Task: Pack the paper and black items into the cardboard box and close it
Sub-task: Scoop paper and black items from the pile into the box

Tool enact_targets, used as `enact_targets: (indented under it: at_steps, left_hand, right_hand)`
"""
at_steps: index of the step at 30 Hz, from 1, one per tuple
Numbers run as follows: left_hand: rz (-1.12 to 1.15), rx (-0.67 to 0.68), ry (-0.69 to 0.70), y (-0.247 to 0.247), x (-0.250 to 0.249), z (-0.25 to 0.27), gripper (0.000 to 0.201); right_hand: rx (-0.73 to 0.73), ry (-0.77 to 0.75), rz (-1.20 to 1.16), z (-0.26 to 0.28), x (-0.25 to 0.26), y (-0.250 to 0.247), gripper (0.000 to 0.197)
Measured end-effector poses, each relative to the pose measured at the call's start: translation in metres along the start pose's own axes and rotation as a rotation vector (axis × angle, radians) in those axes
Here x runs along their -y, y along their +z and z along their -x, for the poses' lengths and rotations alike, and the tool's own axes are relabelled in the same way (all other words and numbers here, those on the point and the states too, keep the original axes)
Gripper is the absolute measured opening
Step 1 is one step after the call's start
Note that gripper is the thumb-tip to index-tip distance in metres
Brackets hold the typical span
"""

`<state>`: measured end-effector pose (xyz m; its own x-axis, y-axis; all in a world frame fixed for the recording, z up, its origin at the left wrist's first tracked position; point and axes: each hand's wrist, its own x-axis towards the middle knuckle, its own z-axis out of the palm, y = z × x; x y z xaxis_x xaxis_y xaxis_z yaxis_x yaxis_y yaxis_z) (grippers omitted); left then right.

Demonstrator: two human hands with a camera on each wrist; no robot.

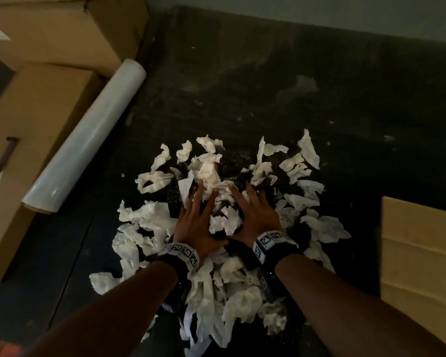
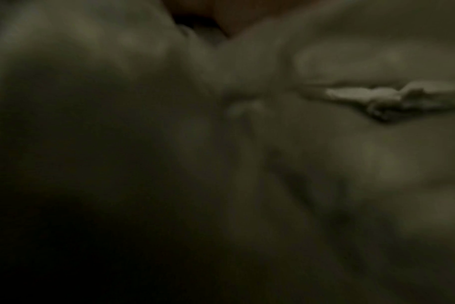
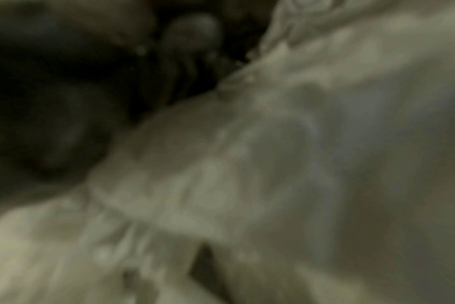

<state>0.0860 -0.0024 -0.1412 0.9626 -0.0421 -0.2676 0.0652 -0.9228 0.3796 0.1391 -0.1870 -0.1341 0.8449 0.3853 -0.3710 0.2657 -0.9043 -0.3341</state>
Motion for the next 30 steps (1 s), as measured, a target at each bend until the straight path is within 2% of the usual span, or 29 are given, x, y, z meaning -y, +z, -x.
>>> enact_targets:
  at_steps: [4, 7, 15, 21, 30]
  left_hand:
    - [0.071, -0.049, 0.006, 0.008, 0.001, 0.002, 0.116]
    - [0.088, -0.090, -0.006, 0.014, -0.001, 0.002, 0.097]
    - [0.091, -0.139, -0.027, -0.001, -0.015, 0.008, 0.098]
    - [0.170, -0.264, 0.100, -0.034, -0.023, 0.025, 0.095]
    - [0.123, -0.420, 0.201, -0.102, -0.046, 0.062, 0.081]
  right_hand:
    - [-0.039, 0.012, -0.009, 0.002, 0.003, 0.001, 0.100]
    - [-0.052, 0.019, -0.008, 0.003, 0.007, 0.001, 0.095]
    - [-0.066, 0.069, -0.072, 0.017, 0.020, -0.015, 0.078]
    - [-0.143, 0.088, -0.062, 0.040, 0.038, -0.040, 0.081]
    - [-0.322, 0.011, -0.027, 0.083, 0.069, -0.098, 0.085]
